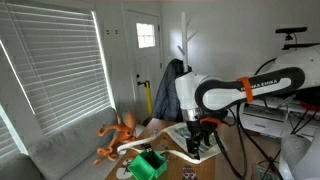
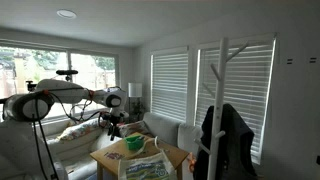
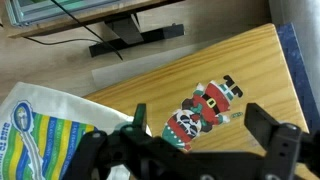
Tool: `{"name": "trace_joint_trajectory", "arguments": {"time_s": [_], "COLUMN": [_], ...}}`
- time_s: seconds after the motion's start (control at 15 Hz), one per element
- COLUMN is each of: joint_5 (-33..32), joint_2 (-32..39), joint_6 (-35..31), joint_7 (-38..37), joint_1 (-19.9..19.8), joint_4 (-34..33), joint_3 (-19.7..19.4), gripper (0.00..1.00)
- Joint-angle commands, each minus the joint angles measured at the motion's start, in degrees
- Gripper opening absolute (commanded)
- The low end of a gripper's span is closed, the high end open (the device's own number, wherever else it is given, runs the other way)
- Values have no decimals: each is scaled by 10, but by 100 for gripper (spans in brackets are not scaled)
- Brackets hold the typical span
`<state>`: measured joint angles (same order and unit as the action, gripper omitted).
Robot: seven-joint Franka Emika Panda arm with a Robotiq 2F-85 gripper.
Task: Pick up the green lunch box and put it on the tote bag
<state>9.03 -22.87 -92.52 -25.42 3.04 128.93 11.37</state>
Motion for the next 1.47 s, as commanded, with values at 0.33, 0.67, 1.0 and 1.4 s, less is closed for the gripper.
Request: {"name": "trace_joint_trajectory", "arguments": {"time_s": [0.33,0.67,1.0,1.4], "joint_5": [-1,-1,-1,-18], "joint_2": [0,0,0,13], "joint_6": [1,1,1,-143], "joint_7": [-1,-1,-1,-74], "joint_1": [2,2,2,-11], "joint_4": [-1,-1,-1,-1], "joint_3": [-2,-2,-2,14], "gripper": [100,100,100,100]}}
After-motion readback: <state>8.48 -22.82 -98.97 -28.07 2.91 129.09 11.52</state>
